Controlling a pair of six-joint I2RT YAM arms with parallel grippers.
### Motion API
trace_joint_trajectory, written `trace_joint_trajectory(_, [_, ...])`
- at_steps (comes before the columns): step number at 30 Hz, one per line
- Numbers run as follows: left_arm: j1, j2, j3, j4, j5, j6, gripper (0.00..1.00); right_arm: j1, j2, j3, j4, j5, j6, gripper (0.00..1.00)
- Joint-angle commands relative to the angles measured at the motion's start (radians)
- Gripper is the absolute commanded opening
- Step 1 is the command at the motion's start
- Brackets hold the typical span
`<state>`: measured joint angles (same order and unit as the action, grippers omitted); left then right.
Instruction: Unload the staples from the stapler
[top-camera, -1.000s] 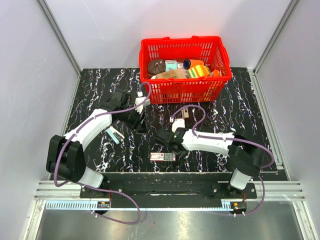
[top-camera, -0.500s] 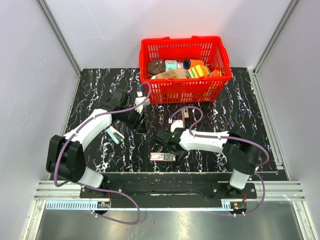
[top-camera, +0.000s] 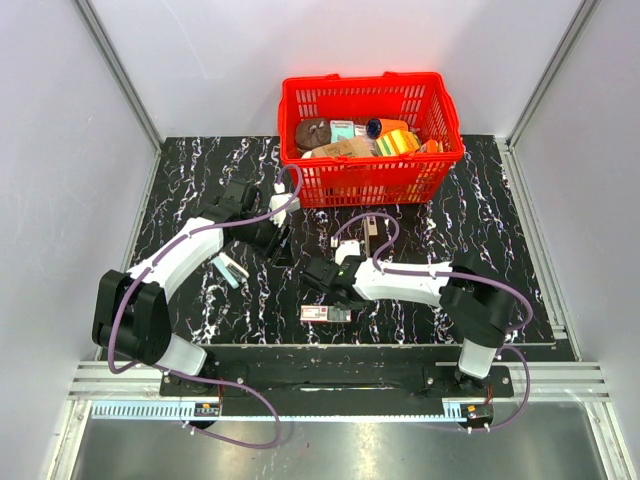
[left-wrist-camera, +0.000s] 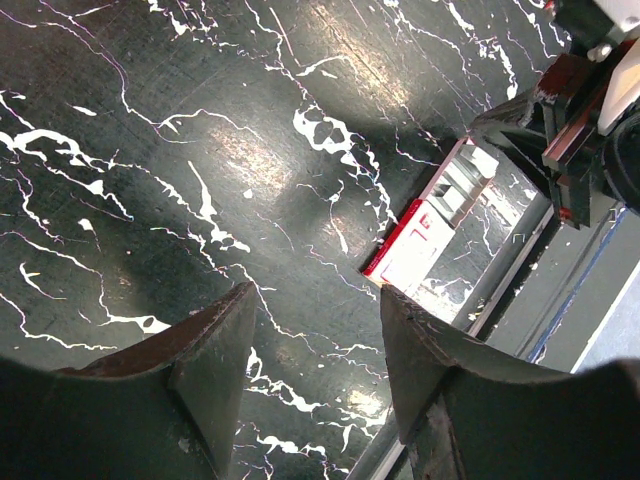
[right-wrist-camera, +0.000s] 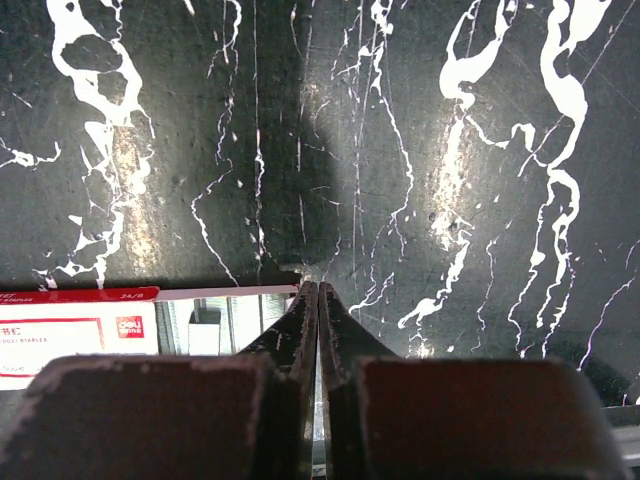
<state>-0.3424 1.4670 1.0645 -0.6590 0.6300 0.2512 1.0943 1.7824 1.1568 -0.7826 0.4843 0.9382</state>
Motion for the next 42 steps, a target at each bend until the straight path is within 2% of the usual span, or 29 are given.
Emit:
trace_joint_trajectory(1, [0.006,-0.025,0.012,0.019,-0.006,0.020,0.57,0.021,0.018,0.049,-0.014,0.019,-0.006,0.05])
trace_joint_trajectory(27, [0.013,-0.025,0.009,0.019,-0.004,0.022,0.57,0.050,0.026,0.066,-0.024,0.028,-0.004,0.04])
trace_joint_trajectory(34, [0.011,-0.017,-0.018,0.033,-0.013,0.052,0.57,0.036,-0.035,0.043,-0.029,0.065,0.016,0.06])
trace_joint_trajectory(37, [0.000,-0.010,-0.041,0.038,-0.062,0.092,0.57,-0.003,-0.093,-0.030,0.022,0.008,0.031,0.08])
trace_joint_trajectory(42, [-0.081,-0.033,-0.115,0.084,-0.200,0.169,0.56,-0.117,-0.207,-0.201,0.190,-0.211,0.059,0.11])
